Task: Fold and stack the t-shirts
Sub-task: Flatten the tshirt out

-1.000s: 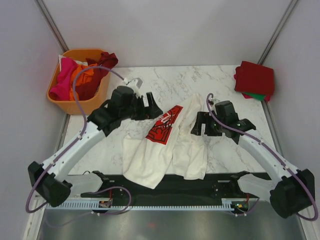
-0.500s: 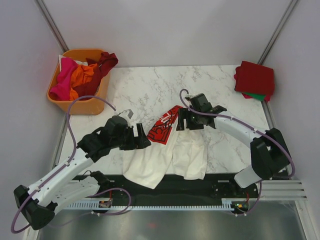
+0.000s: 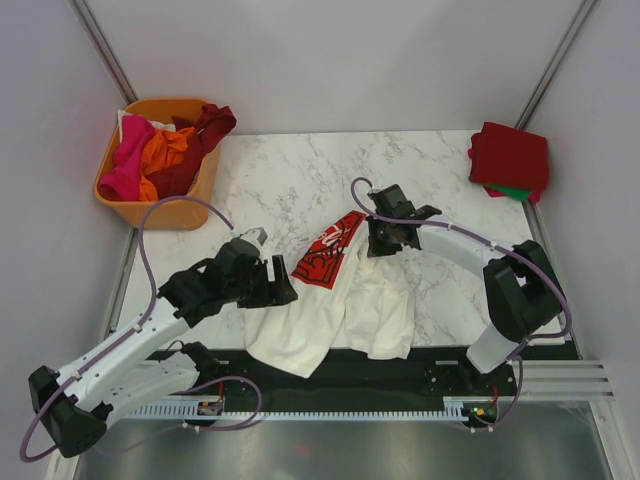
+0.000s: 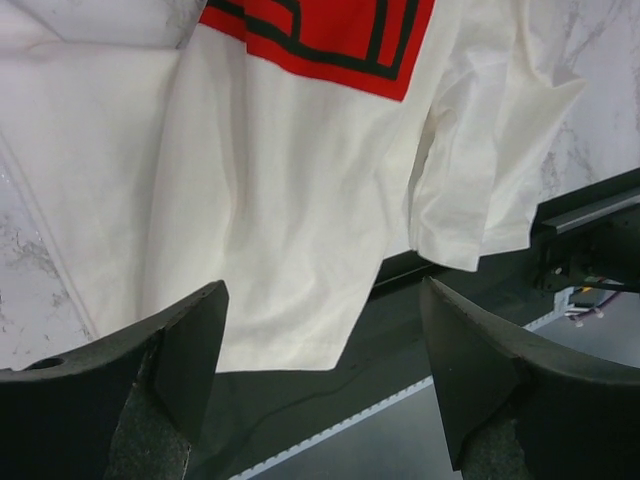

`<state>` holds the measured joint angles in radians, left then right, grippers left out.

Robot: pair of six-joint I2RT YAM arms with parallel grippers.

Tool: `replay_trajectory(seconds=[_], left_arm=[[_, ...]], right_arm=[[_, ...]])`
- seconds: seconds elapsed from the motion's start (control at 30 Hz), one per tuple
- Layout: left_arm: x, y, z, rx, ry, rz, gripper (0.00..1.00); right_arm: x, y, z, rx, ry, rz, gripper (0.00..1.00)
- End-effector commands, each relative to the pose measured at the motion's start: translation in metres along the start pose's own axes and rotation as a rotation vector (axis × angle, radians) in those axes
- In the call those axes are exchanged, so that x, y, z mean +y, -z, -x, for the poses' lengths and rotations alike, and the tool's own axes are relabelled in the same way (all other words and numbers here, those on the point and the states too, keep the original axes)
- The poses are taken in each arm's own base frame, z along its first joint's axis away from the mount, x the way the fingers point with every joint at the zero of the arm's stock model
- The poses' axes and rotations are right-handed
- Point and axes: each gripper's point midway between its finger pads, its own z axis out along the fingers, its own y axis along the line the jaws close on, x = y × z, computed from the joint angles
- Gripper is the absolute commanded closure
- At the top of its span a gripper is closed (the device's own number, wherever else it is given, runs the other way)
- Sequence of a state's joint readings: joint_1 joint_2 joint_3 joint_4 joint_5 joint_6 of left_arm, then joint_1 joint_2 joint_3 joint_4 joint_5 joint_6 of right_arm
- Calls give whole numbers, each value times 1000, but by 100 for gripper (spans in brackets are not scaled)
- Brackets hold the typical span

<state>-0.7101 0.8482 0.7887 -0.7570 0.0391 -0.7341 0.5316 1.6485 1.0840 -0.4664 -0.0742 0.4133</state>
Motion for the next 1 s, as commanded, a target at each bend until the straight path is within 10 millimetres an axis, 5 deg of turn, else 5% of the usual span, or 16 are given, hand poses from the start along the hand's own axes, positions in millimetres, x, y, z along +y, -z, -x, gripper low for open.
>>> replay_trajectory(seconds=[0.0,0.1,0.23,0.33,0.5,0.67,0.9,0.97], left_arm=[[16,-8,-22,39,11,105,16],[18,-19,-56,129,-33,187,16],[-2,-26,-88,188,-67,211,13],[-16,-30,-116,243,-116,227,7],[-20,-43,-161,323,-224,315,0],[-24,-56,-171,319,-279,364,2],[-6,-77,-187,354,-373,468,48],[1,-81,-191,370,-405,498,71]], right_arm=[[-2,14,29,-81,14,-21,100],[-9,44,56,-158,-3,-28,100],[-35,127,106,-355,-28,-99,100],[-50,163,126,-435,-48,-145,100],[-51,165,111,-416,-78,-129,100],[-55,165,103,-410,-84,-121,100],[-66,171,95,-413,-93,-142,100],[-70,171,92,-410,-101,-147,100]])
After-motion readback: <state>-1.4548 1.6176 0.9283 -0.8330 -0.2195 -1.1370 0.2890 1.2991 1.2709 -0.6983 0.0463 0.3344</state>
